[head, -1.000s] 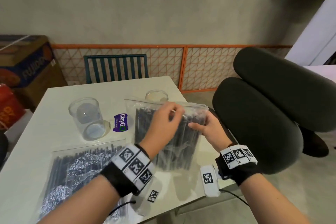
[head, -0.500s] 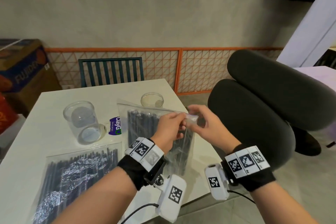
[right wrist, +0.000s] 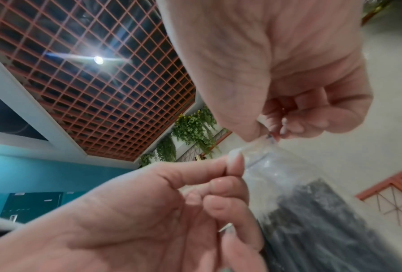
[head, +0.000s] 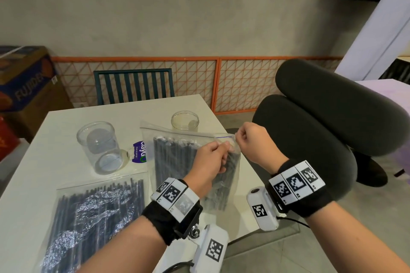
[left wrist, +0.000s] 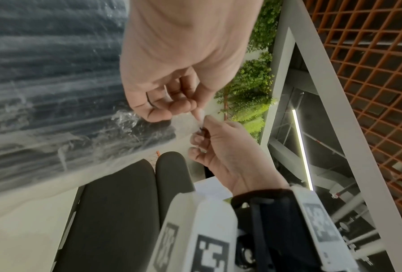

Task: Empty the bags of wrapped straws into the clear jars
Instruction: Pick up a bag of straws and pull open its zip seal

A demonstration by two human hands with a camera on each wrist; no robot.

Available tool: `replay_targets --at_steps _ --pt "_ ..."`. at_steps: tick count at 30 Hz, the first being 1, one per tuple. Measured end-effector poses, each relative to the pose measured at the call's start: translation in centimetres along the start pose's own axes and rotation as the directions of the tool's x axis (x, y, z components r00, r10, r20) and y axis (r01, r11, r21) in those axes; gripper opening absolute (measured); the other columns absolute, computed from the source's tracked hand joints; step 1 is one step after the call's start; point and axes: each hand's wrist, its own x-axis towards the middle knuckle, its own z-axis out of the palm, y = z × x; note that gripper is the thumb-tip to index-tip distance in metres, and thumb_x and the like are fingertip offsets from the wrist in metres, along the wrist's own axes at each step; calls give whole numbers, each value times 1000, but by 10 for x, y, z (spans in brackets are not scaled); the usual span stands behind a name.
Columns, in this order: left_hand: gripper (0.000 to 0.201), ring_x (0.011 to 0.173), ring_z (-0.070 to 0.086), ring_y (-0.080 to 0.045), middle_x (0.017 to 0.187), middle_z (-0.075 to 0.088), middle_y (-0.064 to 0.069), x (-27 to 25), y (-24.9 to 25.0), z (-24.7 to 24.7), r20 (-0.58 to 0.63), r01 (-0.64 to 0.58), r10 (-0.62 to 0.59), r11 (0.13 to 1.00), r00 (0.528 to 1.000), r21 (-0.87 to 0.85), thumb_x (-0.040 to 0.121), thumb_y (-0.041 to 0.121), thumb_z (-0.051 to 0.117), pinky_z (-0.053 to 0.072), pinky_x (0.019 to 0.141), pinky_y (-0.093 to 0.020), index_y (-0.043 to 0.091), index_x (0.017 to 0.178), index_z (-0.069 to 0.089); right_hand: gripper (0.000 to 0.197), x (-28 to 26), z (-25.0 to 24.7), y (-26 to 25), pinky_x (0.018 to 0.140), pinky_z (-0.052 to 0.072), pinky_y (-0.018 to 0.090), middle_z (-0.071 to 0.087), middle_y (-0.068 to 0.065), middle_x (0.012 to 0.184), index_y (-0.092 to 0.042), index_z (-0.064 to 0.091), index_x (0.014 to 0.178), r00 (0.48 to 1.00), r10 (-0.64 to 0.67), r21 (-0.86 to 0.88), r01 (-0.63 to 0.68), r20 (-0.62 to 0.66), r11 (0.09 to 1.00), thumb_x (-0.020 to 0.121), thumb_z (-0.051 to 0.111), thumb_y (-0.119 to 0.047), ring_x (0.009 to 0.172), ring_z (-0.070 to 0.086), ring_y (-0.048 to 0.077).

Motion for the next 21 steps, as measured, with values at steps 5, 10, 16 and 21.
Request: replay_targets --at_steps 5,10,16,21 --pt "25 45 43 -5 57 49 4 -2 2 -6 9 13 -13 1000 1000 -5 94 19 51 38 48 -20 13 72 63 21 -1 -4 -8 66 41 22 62 -2 85 -8 63 94 991 26 205 -54 135 977 90 59 -28 79 56 12" --pt "27 40 45 -10 55 54 -1 -3 9 -15 -43 73 -76 995 996 -64 94 24 46 40 40 -19 11 77 61 13 0 -1 -12 62 41 18 61 -5 72 -6 65 87 990 -41 208 12 138 978 90 52 -8 61 52 4" --pt "22 40 43 -10 53 49 0 3 14 -33 -85 64 -70 995 994 -75 93 10 41 37 39 -19 15 73 49 17 4 5 -10 65 45 19 60 -4 74 -4 61 85 993 8 116 -21 115 993 88 45 0 72 55 15" --pt "23 41 43 -11 52 49 0 -9 8 -30 -48 54 -58 995 997 -86 93 10 43 37 40 -19 13 72 50 17 10 14 -14 83 40 41 66 3 95 -14 61 87 995 100 -62 -99 10 993 90 46 -9 95 57 26"
